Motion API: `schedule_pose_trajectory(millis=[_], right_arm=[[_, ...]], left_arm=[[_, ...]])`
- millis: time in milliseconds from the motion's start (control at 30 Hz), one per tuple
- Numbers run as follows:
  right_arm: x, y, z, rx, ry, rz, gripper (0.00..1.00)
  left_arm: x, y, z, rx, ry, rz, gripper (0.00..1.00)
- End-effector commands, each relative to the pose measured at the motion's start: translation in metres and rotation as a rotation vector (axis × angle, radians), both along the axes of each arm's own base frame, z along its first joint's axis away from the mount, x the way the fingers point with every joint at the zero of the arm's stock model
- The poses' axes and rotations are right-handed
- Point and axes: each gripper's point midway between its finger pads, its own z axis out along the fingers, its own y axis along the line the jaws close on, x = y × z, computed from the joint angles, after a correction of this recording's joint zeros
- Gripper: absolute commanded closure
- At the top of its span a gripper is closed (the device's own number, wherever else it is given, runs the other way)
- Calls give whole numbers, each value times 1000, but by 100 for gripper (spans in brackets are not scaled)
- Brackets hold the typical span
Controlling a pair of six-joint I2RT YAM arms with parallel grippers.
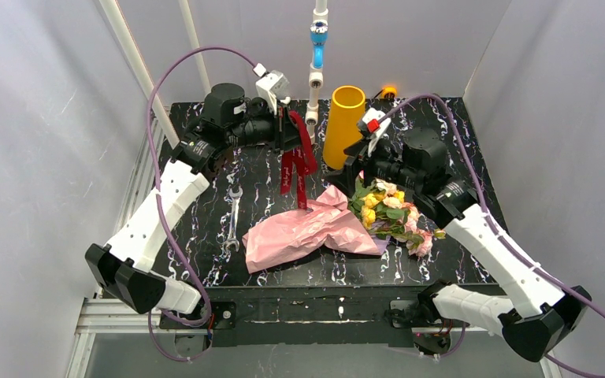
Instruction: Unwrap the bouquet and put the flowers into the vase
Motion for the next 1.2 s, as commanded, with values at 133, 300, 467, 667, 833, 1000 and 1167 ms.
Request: schedule_pose_trajectory(millis=[133,300,467,667,833,1000,1167], right_arm=[[19,36,71,182,-189,-34,2],[31,54,86,197,-293,-93,2],[42,61,86,161,-377,-192,2],[39,77,84,200,-374,-163,2],[51,79,77,192,-373,-233,2],[67,66,74,137,-410,-366,1],[66,66,63,89,-439,-358,2]], left_arm=[[41,8,31,-112,176,344,100],[45,5,36,-128,165,343,100],[43,2,42,-145,147,320,100],[32,-5,56,-185,136,251,100],[26,-8,71,-237,133,219,100],[20,-8,78,-257,145,207,100],[14,-8,88,-288,150,189,100]])
